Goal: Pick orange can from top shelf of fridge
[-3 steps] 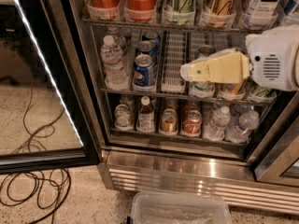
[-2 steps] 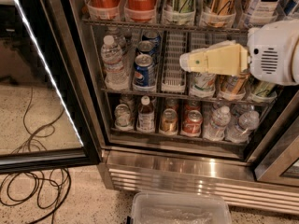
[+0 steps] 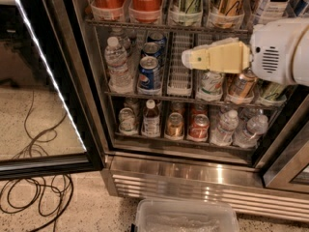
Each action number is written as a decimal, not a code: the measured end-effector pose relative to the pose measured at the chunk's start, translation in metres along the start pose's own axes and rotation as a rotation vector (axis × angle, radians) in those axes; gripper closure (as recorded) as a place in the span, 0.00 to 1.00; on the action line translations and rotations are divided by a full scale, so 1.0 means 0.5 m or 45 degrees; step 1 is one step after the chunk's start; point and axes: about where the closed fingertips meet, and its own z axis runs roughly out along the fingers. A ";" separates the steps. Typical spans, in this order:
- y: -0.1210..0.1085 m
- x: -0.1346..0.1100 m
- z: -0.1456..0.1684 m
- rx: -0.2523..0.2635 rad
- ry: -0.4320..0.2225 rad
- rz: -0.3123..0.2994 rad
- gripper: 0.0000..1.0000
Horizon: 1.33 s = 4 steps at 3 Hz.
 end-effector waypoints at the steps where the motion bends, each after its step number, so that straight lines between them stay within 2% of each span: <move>1: -0.030 -0.053 0.042 0.057 -0.122 -0.035 0.00; 2: -0.030 -0.053 0.042 0.057 -0.122 -0.035 0.00; 3: -0.029 -0.070 0.057 0.061 -0.176 -0.026 0.00; 4: -0.040 -0.090 0.071 0.088 -0.239 -0.029 0.19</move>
Offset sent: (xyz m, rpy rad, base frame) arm 0.0257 0.0045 0.0141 0.0130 -0.0794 -0.0132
